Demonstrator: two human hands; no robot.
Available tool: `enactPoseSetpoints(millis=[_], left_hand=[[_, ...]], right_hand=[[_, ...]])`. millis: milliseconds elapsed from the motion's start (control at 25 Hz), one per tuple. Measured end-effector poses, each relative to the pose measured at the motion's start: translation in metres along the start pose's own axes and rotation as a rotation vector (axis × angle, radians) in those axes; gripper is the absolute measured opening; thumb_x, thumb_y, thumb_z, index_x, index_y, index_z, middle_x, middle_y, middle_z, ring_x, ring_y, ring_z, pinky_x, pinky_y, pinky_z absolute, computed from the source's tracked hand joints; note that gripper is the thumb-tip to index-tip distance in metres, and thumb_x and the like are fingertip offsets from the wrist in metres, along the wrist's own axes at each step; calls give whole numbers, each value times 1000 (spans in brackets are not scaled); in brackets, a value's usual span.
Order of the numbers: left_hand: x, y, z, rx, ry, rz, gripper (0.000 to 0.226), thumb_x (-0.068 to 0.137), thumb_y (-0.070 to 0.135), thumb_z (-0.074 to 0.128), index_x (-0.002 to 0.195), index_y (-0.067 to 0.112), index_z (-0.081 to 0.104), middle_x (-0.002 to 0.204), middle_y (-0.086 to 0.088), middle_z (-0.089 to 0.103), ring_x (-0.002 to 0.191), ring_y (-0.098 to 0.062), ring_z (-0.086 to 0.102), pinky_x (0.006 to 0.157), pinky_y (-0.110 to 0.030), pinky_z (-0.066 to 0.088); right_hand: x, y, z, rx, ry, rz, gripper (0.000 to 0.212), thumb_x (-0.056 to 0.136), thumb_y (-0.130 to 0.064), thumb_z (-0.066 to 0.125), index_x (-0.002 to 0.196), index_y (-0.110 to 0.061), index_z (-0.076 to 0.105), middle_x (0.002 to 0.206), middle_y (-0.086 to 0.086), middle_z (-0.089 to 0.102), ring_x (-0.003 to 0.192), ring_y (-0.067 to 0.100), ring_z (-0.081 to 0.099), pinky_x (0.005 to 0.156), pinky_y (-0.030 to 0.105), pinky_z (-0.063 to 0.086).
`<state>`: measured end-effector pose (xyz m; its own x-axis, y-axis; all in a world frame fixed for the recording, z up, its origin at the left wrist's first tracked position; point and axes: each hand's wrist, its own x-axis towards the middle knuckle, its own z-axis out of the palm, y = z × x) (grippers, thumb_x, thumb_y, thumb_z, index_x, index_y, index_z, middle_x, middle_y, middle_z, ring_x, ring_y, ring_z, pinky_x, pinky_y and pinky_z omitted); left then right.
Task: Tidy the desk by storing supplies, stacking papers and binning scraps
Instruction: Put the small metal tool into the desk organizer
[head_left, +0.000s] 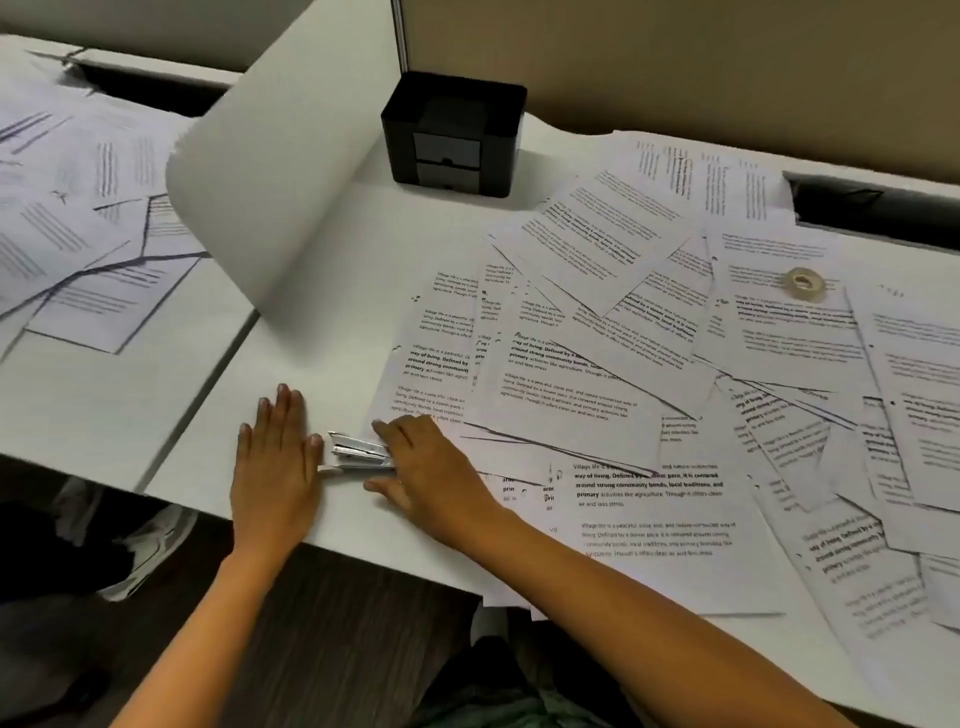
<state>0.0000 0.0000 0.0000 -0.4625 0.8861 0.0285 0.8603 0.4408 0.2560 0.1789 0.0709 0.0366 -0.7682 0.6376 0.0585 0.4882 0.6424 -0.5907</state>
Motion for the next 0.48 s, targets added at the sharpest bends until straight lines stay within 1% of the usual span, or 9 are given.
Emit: enactPoseSetpoints(millis=[80, 200, 280, 360, 480], left_hand=[[1, 0, -2, 13, 12, 4, 58, 98, 36, 19, 149, 12, 9, 157, -3, 6, 145, -18, 3, 118, -38, 4], [-1, -1, 2, 26, 3, 18, 61, 95, 41, 13, 149, 14, 7, 157, -1, 4, 145, -16, 1, 118, -38, 3], [0, -3, 2, 34, 4, 20, 62, 94, 42, 11, 149, 15, 6, 157, 0, 3, 145, -16, 0, 118, -38, 2], [0, -2, 1, 47, 12, 20, 62, 94, 43, 9, 149, 14, 6, 157, 0, 3, 145, -15, 0, 119, -38, 2], [-1, 0, 1, 28, 11, 8, 63, 94, 44, 8, 149, 14, 9, 157, 0, 5, 145, -15, 1, 119, -38, 4]], right_hand=[[7, -3, 4, -78, 19, -43, 59, 83, -26, 66, 132, -1, 44, 118, 17, 53, 106, 30, 47, 83, 39, 46], [13, 0, 10, -85, 40, -69, 44, 82, -15, 67, 122, -2, 54, 108, 15, 55, 100, 29, 50, 80, 38, 48], [15, 3, 12, -6, 49, -50, 35, 83, -11, 65, 117, -3, 57, 106, 14, 55, 97, 27, 50, 79, 38, 47], [14, 3, 11, 101, 51, -2, 32, 85, -12, 63, 116, -4, 58, 107, 13, 54, 98, 25, 48, 81, 35, 45], [9, 4, 1, 274, 40, 83, 29, 88, -19, 59, 115, -7, 58, 106, 10, 53, 97, 18, 48, 81, 22, 38]])
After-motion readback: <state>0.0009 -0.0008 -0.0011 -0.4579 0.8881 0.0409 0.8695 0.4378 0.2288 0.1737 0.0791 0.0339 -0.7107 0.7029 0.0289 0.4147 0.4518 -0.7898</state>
